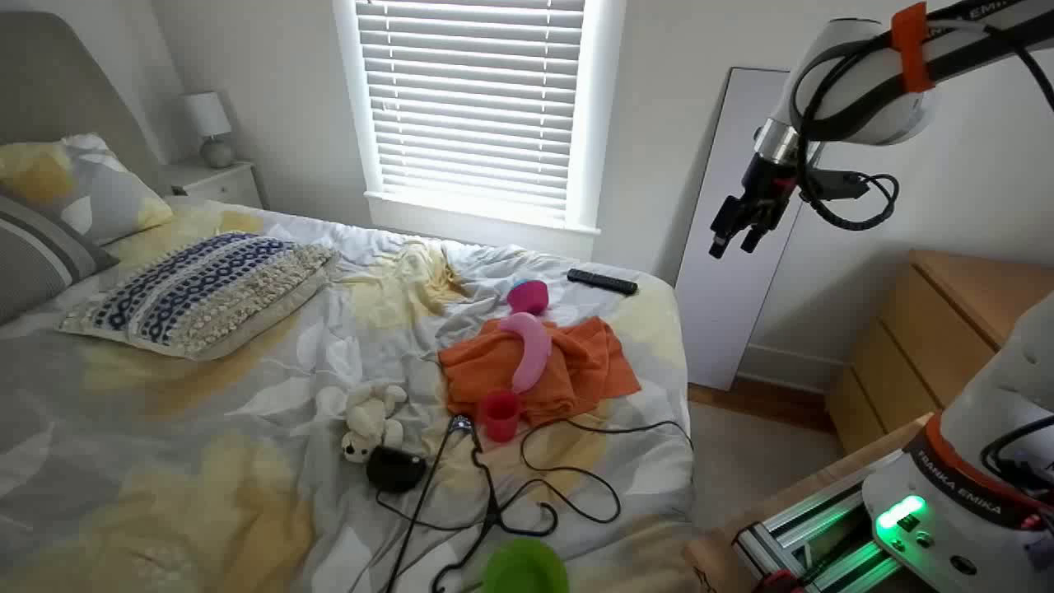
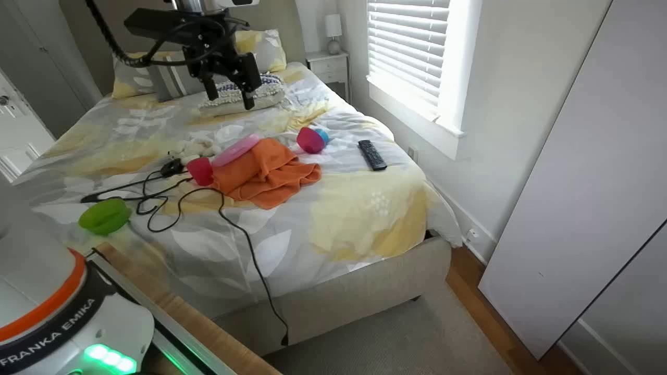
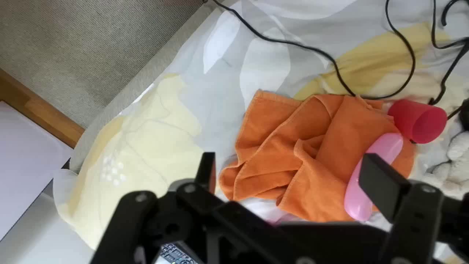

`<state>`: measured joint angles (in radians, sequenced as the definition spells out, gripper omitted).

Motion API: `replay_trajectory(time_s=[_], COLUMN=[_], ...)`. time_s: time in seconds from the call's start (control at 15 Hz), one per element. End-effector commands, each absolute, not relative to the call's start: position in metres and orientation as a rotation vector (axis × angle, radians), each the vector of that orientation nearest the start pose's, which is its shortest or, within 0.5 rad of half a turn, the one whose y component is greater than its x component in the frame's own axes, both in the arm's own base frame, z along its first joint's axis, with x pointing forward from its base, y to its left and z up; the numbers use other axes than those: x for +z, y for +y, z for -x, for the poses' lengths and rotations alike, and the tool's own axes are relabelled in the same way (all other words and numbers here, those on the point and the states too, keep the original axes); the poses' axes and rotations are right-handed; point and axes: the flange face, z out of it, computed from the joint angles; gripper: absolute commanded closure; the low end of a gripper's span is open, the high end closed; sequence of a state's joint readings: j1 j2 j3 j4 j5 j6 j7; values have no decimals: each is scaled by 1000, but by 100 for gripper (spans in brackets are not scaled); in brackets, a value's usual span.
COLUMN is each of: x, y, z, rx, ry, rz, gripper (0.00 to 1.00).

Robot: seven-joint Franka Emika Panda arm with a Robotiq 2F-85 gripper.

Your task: Put the pink thing into the cup

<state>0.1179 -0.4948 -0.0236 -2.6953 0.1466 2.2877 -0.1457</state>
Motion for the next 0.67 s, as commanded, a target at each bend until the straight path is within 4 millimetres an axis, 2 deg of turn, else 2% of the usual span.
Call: replay_trajectory(time_s=[0.0, 0.13, 0.27, 0.47, 0.6], x=[393, 390, 386, 376, 367], y=[39, 38, 50, 99, 134], z=[-377, -382, -405, -442, -462], rx=[-134, -148, -185, -172, -99], ry=[-227, -243, -281, -361, -371], rz=[3007, 3003, 2962, 2937, 2894], gripper=[0, 0, 0, 0, 0])
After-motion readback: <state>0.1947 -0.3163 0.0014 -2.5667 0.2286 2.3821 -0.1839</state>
